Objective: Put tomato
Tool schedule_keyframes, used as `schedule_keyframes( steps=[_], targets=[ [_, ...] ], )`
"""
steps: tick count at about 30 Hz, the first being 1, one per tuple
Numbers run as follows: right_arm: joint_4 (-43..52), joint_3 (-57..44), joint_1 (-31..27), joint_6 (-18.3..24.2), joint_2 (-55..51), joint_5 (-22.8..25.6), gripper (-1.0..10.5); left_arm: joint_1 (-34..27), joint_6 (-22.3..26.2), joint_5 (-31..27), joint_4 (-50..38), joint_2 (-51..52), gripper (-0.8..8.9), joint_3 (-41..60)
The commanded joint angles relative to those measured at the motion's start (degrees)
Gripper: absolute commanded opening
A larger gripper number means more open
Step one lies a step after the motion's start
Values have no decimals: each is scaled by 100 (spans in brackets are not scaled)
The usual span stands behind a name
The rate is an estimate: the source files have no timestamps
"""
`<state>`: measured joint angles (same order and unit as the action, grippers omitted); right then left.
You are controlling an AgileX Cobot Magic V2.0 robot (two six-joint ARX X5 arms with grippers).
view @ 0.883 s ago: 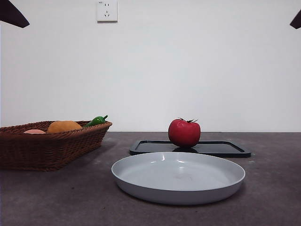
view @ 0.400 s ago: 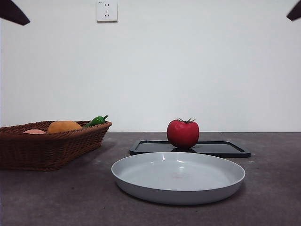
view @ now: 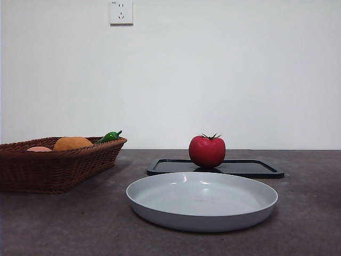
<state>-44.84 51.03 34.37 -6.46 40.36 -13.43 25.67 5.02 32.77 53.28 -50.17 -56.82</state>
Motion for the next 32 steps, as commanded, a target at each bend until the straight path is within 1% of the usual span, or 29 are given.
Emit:
schedule_keyframes(
  steps=[1, 5, 21, 23, 26, 29, 32],
  targets=[
    [116, 37, 42, -63, 35, -4, 7, 28, 48, 11, -57, -35, 8, -90],
    [284, 39, 42, -63, 33, -4, 7, 26, 48, 11, -57, -35, 8, -90],
    [286, 39, 42, -61, 33, -4, 7, 28, 48, 11, -57, -35, 8, -90],
    [286, 39, 42, -61, 33, -4, 7, 26, 61, 7, -162, -20, 8, -90],
    [286, 39, 42, -61, 33, -4, 7, -85, 514, -37, -505, 140, 8, -76],
    [286, 39, 42, -61, 33, -4, 7, -391, 944, -39, -1344, 455, 8, -7],
    [286, 39, 42, -61, 33, -4, 7, -861, 1091, -46, -2319, 911, 8, 254]
  ],
)
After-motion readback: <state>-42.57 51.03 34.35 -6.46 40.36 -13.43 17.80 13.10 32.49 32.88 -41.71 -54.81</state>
